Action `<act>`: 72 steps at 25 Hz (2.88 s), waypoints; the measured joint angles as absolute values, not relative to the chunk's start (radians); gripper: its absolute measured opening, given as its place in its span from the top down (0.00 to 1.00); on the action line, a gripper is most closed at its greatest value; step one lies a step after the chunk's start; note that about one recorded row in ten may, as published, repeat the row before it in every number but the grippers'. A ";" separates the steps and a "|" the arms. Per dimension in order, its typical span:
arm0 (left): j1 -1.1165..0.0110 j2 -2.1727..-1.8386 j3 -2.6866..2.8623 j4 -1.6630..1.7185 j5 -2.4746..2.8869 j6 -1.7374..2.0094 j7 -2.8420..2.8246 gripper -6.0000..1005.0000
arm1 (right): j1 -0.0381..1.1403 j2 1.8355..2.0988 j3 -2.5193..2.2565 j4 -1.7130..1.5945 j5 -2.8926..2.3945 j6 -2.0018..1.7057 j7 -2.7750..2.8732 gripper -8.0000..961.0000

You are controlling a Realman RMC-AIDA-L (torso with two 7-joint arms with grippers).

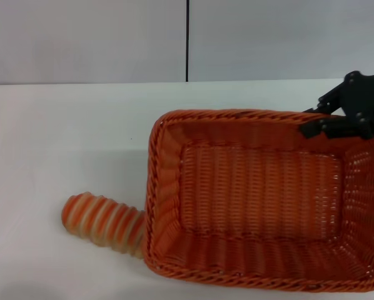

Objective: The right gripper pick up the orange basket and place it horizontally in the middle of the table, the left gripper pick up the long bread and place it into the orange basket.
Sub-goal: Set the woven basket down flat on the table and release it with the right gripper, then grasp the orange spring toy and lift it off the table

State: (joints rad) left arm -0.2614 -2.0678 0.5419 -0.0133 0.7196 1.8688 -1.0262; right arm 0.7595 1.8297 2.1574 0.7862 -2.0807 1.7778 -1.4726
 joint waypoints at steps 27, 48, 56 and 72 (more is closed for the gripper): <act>-0.278 -2.071 0.550 -0.065 0.720 1.879 -1.021 0.54 | 0.818 1.886 2.144 0.766 -2.081 1.710 -1.653 0.82; -0.283 -2.071 0.562 -0.066 0.721 1.874 -1.025 0.54 | 0.824 1.908 2.141 0.747 -2.087 1.663 -1.623 0.79; -0.285 -2.071 0.572 -0.066 0.721 1.872 -1.025 0.54 | 0.790 1.913 2.153 0.786 -2.083 1.597 -1.623 0.56; -0.290 -2.068 0.590 -0.051 0.721 1.873 -1.017 0.54 | 0.600 1.980 2.364 0.888 -1.840 1.500 -1.745 0.56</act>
State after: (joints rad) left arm -0.2902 -2.0679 0.5901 -0.0509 0.7211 1.8727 -1.0174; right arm 0.6001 1.9805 2.3637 0.8885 -1.8399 1.5005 -1.7455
